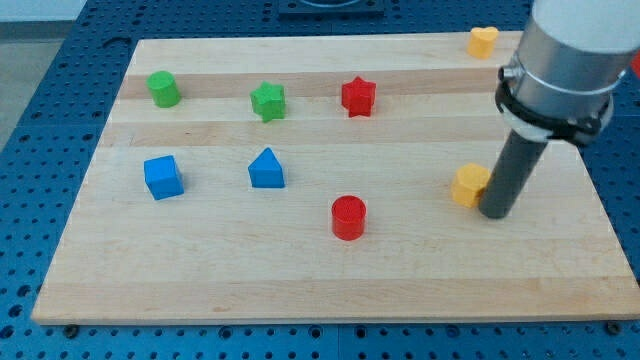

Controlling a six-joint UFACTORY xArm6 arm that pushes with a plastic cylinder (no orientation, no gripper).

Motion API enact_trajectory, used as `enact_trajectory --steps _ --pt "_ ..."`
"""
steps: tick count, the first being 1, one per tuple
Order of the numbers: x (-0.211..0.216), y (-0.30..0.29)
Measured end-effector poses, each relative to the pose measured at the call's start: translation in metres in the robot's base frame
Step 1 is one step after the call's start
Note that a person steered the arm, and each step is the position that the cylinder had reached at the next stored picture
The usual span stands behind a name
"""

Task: Move the yellow hexagon right to the red star

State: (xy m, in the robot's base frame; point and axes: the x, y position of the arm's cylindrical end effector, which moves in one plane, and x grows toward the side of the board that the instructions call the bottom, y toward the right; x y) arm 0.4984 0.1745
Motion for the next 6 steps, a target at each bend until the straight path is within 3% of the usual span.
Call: enact_trajectory --steps 1,3,4,6 --pt "-0.04 0.0" --pt "-0.002 -0.035" --pt "-0.027 -0.049" --pt "-0.106 0.013"
